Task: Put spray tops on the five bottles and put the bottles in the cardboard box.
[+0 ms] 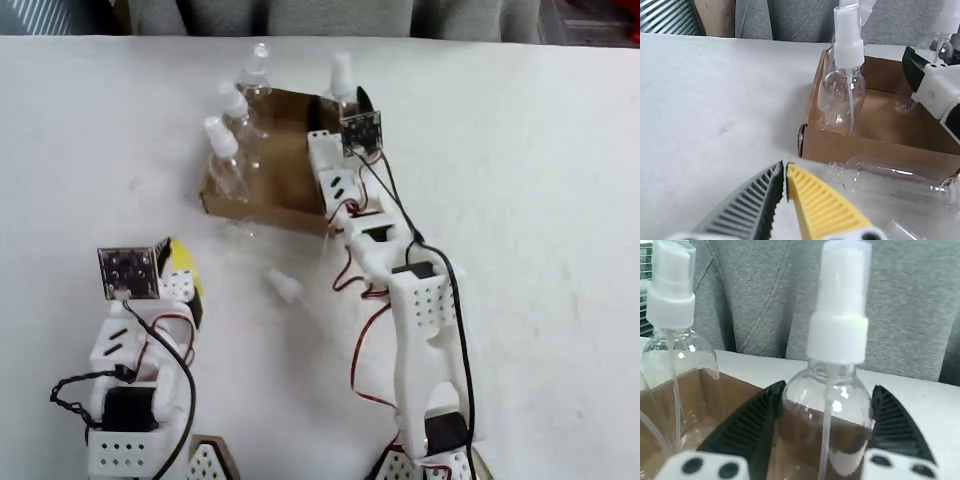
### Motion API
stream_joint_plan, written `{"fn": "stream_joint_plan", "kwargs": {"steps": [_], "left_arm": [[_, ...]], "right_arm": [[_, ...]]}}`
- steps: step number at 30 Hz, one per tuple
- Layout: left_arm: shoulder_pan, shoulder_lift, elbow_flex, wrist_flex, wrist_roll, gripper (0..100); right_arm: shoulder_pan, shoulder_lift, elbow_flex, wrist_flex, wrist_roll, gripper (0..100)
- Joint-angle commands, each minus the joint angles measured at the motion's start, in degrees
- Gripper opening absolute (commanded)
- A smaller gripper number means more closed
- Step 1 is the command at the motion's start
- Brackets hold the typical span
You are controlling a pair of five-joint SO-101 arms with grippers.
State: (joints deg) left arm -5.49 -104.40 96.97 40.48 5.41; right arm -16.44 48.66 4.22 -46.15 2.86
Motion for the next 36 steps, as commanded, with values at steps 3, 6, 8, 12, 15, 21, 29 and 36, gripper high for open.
{"fn": "stream_joint_plan", "kwargs": {"steps": [3, 6, 8, 12, 15, 21, 29, 36], "left_arm": [[-0.66, -0.40, 0.00, -1.58, -0.70, 2], [-0.66, -0.40, 0.00, -1.58, -0.70, 2], [-0.66, -0.40, 0.00, -1.58, -0.70, 2], [-0.66, -0.40, 0.00, -1.58, -0.70, 2], [-0.66, -0.40, 0.00, -1.58, -0.70, 2], [-0.66, -0.40, 0.00, -1.58, -0.70, 2], [-0.66, -0.40, 0.00, -1.58, -0.70, 2], [-0.66, -0.40, 0.00, -1.58, -0.70, 2]], "right_arm": [[0.04, -3.91, -0.18, 0.04, -0.53, 23.7], [0.04, -4.79, 0.09, 0.40, -0.53, 23.9], [0.04, -6.20, 1.58, 0.48, -0.53, 24.0], [-0.04, -10.68, 4.84, 4.18, -0.53, 24.1], [-0.04, -12.88, 5.71, 6.99, -0.62, 24.1], [-0.04, -13.41, 5.89, 8.66, -0.62, 24.1], [-0.40, -13.76, 5.80, 10.59, 0.00, 23.9], [-0.22, -13.76, 5.54, 11.82, 5.71, 24.0]]}}
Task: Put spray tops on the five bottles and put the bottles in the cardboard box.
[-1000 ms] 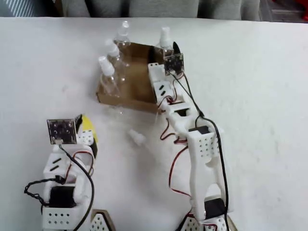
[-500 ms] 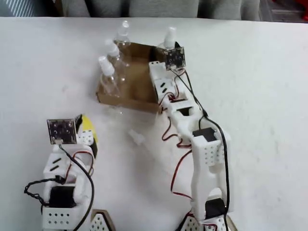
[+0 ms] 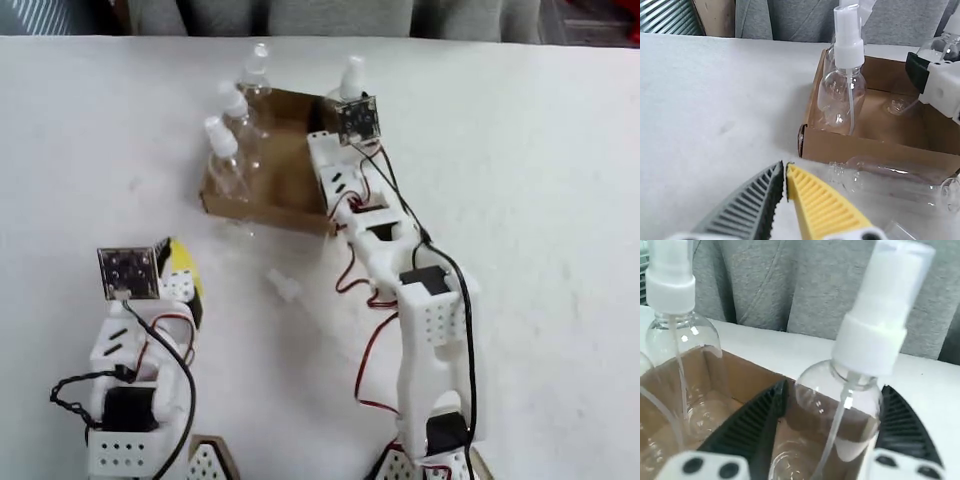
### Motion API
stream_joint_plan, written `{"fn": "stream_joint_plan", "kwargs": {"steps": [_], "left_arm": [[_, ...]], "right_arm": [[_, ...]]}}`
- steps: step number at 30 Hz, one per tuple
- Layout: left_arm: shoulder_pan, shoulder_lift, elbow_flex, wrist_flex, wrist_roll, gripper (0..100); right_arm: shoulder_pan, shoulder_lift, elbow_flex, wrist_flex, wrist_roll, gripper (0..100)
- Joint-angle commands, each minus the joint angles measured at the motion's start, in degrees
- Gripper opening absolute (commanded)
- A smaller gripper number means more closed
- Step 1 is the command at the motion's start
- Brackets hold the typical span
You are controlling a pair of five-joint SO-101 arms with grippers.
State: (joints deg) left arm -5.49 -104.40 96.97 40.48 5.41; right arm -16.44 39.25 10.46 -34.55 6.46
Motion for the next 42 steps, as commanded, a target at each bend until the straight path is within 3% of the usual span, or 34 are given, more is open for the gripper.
{"fn": "stream_joint_plan", "kwargs": {"steps": [1, 42], "left_arm": [[-0.66, -0.40, 0.00, -1.58, -0.70, 2], [-0.66, -0.40, 0.00, -2.20, -0.79, 2]], "right_arm": [[-0.22, -4.35, -0.70, 0.22, 1.76, 24.0], [-1.45, -7.69, 1.85, 0.48, 12.13, 24.1]]}}
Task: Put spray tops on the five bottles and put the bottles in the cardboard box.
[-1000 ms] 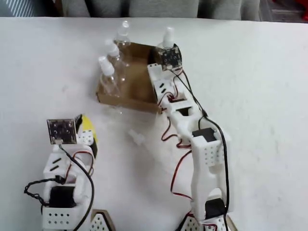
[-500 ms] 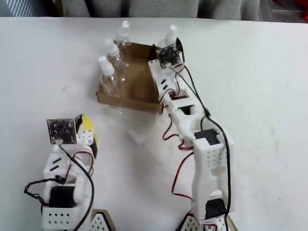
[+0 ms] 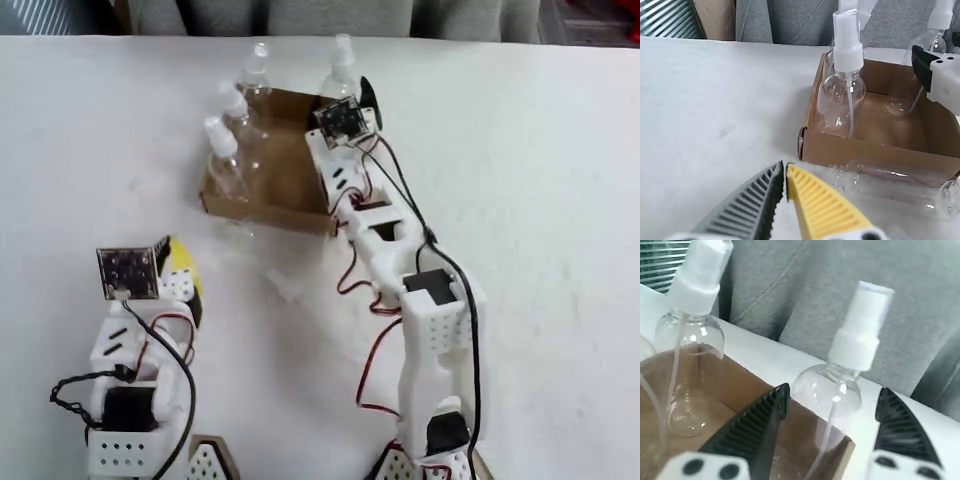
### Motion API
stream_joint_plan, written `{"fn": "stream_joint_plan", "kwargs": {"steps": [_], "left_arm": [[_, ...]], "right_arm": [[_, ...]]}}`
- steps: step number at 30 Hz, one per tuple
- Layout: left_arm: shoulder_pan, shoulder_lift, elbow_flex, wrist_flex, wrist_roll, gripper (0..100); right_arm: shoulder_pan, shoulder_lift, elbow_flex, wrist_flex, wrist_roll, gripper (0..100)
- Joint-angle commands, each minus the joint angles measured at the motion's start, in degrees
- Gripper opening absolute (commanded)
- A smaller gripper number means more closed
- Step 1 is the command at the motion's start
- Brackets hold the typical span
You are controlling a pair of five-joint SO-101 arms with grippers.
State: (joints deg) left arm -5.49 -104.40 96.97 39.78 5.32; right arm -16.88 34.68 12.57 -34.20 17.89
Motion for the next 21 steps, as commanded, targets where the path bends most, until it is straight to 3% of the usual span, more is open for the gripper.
{"fn": "stream_joint_plan", "kwargs": {"steps": [1, 21], "left_arm": [[-0.75, -0.40, 0.00, -1.58, -0.70, 2], [-0.75, -0.40, 0.00, -1.58, -0.70, 2]], "right_arm": [[-1.10, -3.12, -0.26, 0.22, 0.79, 24.1], [-1.10, -3.65, 1.85, -0.13, 0.62, 24.1]]}}
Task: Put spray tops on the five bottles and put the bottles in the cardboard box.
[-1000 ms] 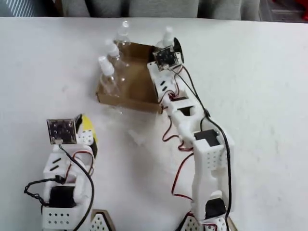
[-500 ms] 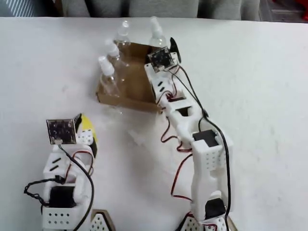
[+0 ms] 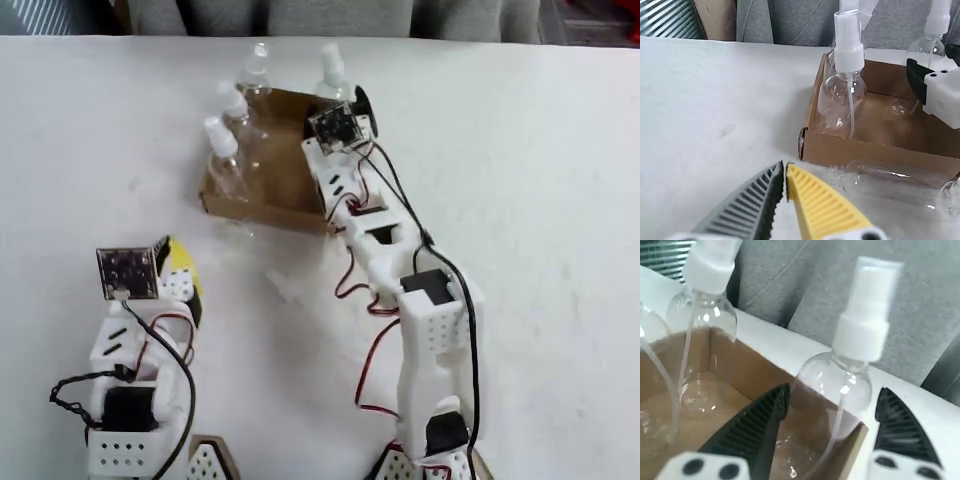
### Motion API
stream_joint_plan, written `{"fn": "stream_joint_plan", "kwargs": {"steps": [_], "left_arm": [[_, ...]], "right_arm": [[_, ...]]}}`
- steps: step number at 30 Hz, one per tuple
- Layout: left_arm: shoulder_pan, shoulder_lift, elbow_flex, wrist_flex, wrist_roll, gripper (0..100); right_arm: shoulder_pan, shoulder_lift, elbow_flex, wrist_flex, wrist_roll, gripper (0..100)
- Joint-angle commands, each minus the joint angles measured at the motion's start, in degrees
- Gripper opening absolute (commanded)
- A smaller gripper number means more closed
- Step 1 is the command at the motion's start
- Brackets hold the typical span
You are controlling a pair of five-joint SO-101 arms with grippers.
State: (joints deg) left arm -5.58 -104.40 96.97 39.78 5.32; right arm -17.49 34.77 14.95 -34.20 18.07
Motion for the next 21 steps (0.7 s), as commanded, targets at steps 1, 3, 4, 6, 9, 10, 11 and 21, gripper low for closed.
{"fn": "stream_joint_plan", "kwargs": {"steps": [1, 3, 4, 6, 9, 10, 11, 21], "left_arm": [[-0.66, -0.40, 0.00, -1.58, -0.70, 2], [-0.66, -0.40, 0.00, -1.58, -0.70, 2], [-0.66, -0.40, 0.00, -1.58, -0.70, 2], [-0.66, -0.40, 0.00, -1.58, -0.70, 2], [-0.66, -0.40, 0.00, -1.67, -0.70, 2], [-0.66, -0.40, 0.00, -1.67, -0.70, 2], [-0.66, -0.40, 0.00, -1.67, -0.70, 2], [-0.66, -0.40, 0.00, -1.67, -0.70, 2]], "right_arm": [[-0.48, -3.74, -0.53, -0.13, 0.35, 24.1], [-0.48, -3.82, -0.44, -0.13, 0.26, 24.1], [-0.48, -3.82, -0.35, -0.13, 0.18, 24.1], [-0.48, -3.82, -0.35, -0.13, 0.09, 24.1], [-0.48, -3.82, -0.35, -0.13, 0.09, 24.1], [-0.48, -3.82, -0.35, -0.13, 0.09, 24.1], [-0.57, -3.82, -0.35, -0.13, 0.09, 24.1], [-1.45, -3.82, -0.18, -0.13, 0.09, 24.1]]}}
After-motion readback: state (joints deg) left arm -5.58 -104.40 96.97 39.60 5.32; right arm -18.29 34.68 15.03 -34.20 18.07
